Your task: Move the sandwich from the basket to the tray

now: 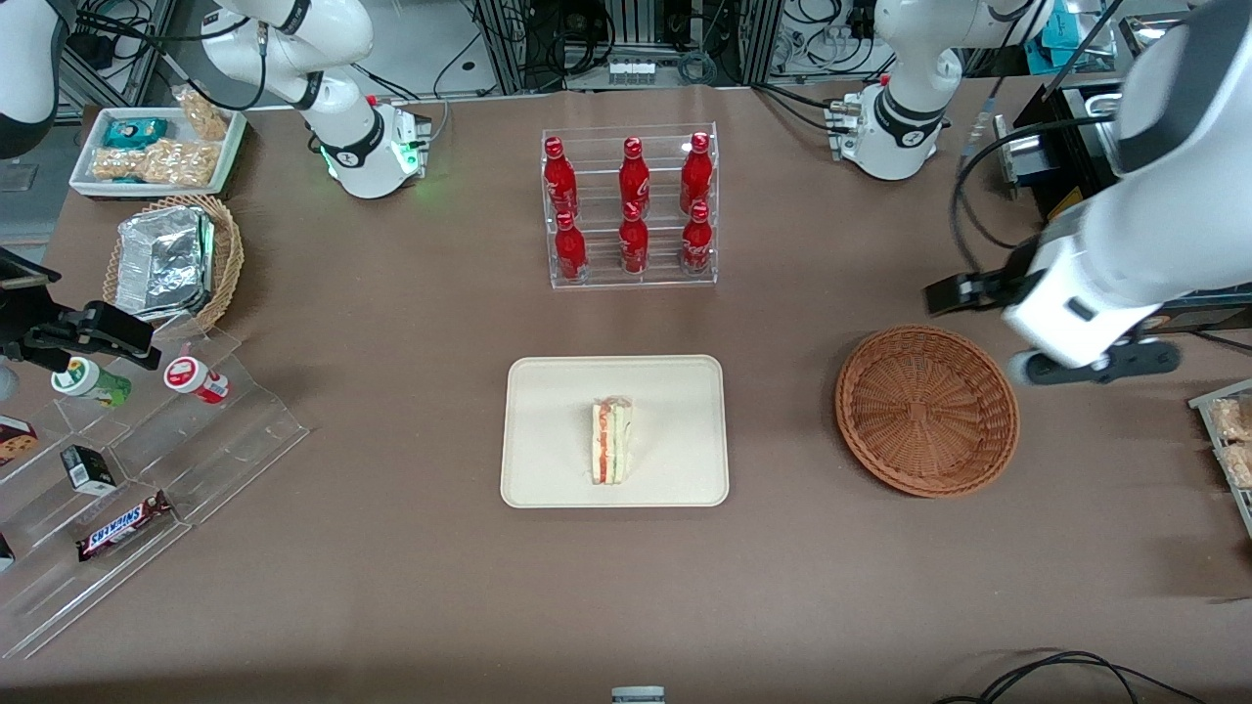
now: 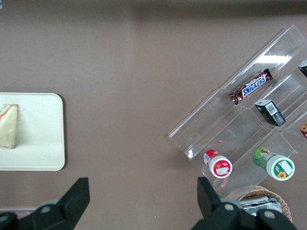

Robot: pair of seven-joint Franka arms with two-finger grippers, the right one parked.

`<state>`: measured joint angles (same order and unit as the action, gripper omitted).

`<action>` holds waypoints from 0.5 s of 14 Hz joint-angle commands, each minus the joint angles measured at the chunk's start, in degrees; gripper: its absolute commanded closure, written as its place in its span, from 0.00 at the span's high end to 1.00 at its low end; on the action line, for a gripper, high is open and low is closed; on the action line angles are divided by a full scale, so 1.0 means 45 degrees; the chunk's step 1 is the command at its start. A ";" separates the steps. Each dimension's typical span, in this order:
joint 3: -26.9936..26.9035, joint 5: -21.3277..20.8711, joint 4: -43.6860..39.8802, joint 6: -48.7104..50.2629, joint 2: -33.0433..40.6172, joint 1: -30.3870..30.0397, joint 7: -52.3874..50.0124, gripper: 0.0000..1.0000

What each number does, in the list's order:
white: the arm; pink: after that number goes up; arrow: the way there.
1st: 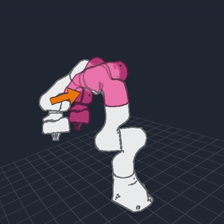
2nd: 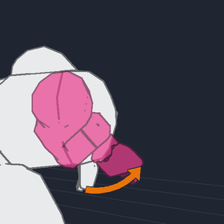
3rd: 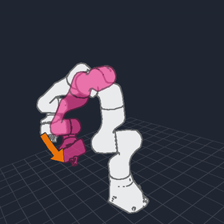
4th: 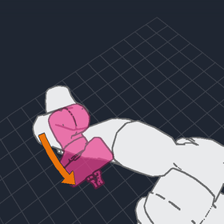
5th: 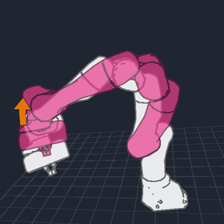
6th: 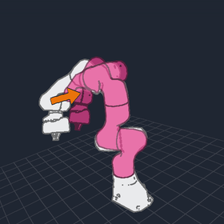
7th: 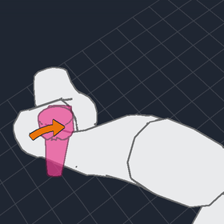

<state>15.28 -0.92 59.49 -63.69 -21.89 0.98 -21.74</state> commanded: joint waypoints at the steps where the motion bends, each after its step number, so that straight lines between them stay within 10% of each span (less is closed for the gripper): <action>1: 0.0062 0.0088 0.2571 -0.0452 0.1304 -0.0452 0.0085 1.00; 7: -0.0190 -0.0050 0.6194 -0.3230 0.3242 -0.0648 0.0163 1.00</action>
<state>15.11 -0.99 82.69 -76.27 -12.05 -0.98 -21.74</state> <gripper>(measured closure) 0.000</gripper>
